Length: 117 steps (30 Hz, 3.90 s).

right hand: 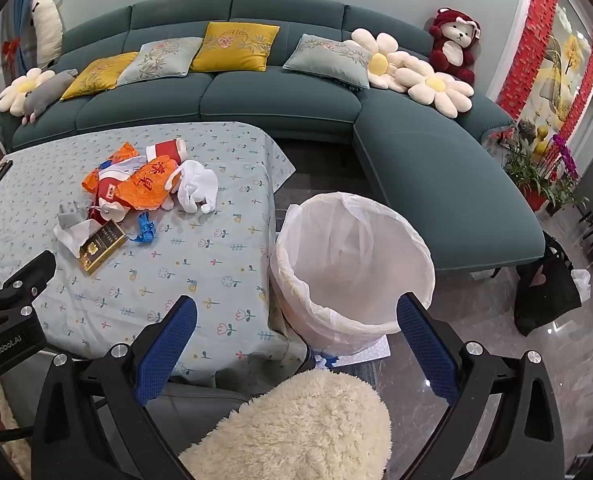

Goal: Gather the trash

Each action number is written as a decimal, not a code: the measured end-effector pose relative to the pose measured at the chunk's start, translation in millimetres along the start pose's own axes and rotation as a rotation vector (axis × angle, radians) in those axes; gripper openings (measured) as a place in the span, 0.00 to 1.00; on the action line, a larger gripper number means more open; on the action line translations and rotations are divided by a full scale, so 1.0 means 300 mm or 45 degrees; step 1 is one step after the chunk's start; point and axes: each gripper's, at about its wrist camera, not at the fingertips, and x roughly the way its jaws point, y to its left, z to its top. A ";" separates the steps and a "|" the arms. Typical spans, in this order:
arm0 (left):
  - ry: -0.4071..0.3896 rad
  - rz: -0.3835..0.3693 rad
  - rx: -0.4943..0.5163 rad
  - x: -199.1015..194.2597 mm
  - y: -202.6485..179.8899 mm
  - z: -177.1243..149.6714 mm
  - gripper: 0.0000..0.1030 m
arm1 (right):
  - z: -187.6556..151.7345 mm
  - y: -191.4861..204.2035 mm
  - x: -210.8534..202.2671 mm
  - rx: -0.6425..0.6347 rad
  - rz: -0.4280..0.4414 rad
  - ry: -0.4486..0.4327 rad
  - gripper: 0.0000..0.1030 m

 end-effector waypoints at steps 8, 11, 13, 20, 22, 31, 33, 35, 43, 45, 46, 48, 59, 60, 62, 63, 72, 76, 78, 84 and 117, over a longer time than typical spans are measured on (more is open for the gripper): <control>0.005 0.000 -0.003 0.007 -0.003 0.014 0.92 | -0.001 -0.008 0.000 -0.001 0.002 0.000 0.93; 0.007 -0.003 -0.002 0.004 0.006 0.005 0.92 | -0.002 -0.010 -0.003 -0.003 0.001 -0.002 0.93; 0.000 0.002 -0.002 0.003 0.006 0.004 0.92 | -0.001 -0.005 0.000 -0.002 0.001 -0.001 0.93; -0.034 0.003 -0.014 0.002 0.006 -0.002 0.92 | -0.001 -0.007 -0.003 -0.003 0.000 -0.002 0.93; -0.039 0.006 -0.009 -0.001 0.006 0.000 0.92 | -0.001 -0.003 -0.001 -0.003 0.000 -0.003 0.93; -0.022 -0.026 0.037 -0.008 -0.011 -0.003 0.92 | -0.001 -0.007 -0.003 -0.003 0.000 -0.003 0.93; -0.040 -0.025 0.051 -0.013 -0.020 -0.001 0.92 | -0.001 -0.004 -0.001 -0.003 -0.001 -0.003 0.93; -0.046 -0.025 0.047 -0.014 -0.022 -0.002 0.92 | -0.001 -0.008 -0.003 -0.002 -0.001 -0.003 0.93; 0.011 -0.004 0.068 -0.003 -0.027 -0.006 0.92 | 0.001 -0.016 0.000 -0.002 -0.003 -0.003 0.93; 0.042 0.003 0.078 0.004 -0.025 -0.007 0.92 | 0.001 -0.014 0.000 -0.002 -0.002 -0.003 0.93; 0.036 0.008 0.082 0.003 -0.026 -0.007 0.92 | 0.001 -0.010 0.002 -0.004 -0.003 -0.004 0.93; 0.035 0.018 0.093 0.004 -0.027 -0.006 0.92 | 0.001 -0.013 0.001 -0.002 -0.003 -0.003 0.93; 0.039 0.021 0.144 0.011 -0.043 -0.003 0.92 | 0.000 -0.013 -0.001 0.000 -0.006 -0.003 0.93; 0.034 0.023 0.152 0.011 -0.047 -0.001 0.92 | -0.001 -0.018 -0.001 0.002 -0.006 -0.003 0.93; 0.024 0.016 0.160 0.009 -0.052 0.001 0.92 | 0.000 -0.025 0.000 0.004 -0.007 -0.003 0.93; 0.019 0.013 0.161 0.008 -0.054 0.003 0.92 | 0.004 -0.033 0.003 0.007 -0.008 -0.003 0.93; 0.019 -0.048 0.117 0.030 -0.052 0.011 0.92 | 0.017 -0.032 0.013 0.011 -0.020 -0.008 0.93; 0.038 -0.077 0.069 0.049 -0.032 0.006 0.92 | 0.029 -0.018 0.020 0.008 -0.030 -0.016 0.93; 0.033 -0.072 0.063 0.060 -0.020 0.003 0.92 | 0.035 -0.005 0.024 0.007 -0.031 -0.019 0.93; 0.078 -0.036 0.015 0.121 0.049 -0.002 0.92 | 0.058 0.045 0.055 -0.012 -0.022 -0.018 0.93; 0.293 -0.028 -0.389 0.687 0.524 0.077 0.78 | 0.375 0.538 0.784 -0.138 0.177 0.159 0.51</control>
